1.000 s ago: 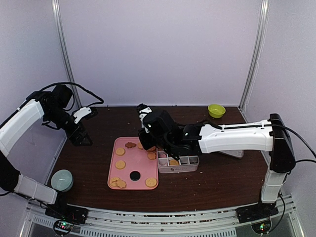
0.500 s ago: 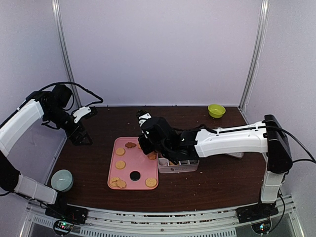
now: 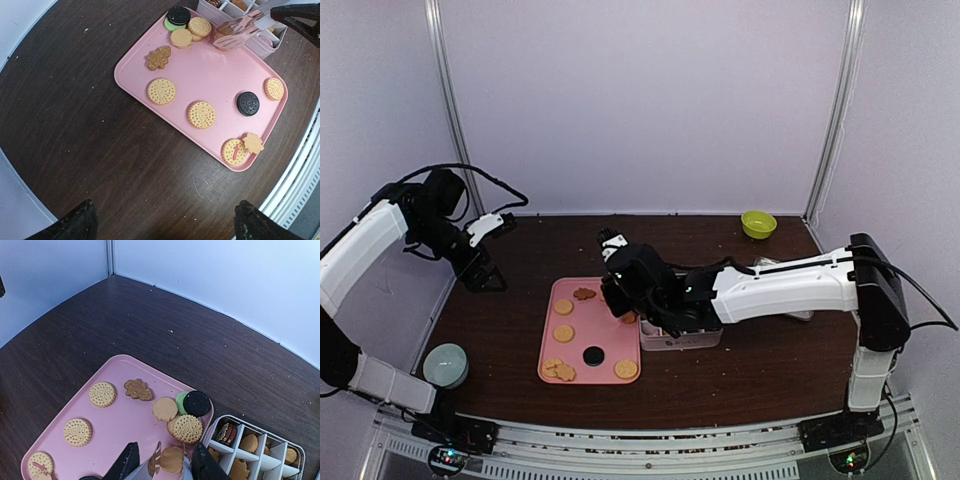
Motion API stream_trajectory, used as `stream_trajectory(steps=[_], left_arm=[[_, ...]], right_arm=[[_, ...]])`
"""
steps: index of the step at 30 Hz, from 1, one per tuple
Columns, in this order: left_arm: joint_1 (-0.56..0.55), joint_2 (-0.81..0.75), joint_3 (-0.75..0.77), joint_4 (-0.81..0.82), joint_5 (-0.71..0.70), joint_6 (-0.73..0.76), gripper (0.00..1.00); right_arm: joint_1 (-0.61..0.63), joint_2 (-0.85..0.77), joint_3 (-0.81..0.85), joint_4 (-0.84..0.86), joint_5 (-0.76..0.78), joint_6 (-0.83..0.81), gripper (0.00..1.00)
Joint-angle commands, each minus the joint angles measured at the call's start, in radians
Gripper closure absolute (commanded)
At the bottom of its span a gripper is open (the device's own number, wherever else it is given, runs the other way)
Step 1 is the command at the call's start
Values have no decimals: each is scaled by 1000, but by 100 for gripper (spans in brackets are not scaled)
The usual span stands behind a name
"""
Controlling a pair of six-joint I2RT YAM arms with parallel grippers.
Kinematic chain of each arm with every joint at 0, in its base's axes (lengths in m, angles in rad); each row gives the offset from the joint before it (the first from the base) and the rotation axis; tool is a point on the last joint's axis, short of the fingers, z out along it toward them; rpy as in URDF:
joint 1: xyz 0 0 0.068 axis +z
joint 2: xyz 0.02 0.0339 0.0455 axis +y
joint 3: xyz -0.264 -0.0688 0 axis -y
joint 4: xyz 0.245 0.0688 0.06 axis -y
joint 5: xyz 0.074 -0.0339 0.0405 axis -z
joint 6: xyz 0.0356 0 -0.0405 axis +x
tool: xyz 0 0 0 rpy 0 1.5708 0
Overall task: Pack the cookies
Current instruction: Pick up the fake cookies from the plate.
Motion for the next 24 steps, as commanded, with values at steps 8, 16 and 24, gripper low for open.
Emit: stream_trajectory(steps=[8, 16, 24], left_arm=[[9, 13, 36, 24, 35, -23, 2], [9, 14, 36, 24, 33, -24, 2], [9, 14, 39, 23, 43, -27, 2]], right_arm=[[24, 37, -13, 31, -46, 32, 60], [40, 28, -7, 51, -62, 52, 66], [37, 20, 22, 1, 17, -16, 72]])
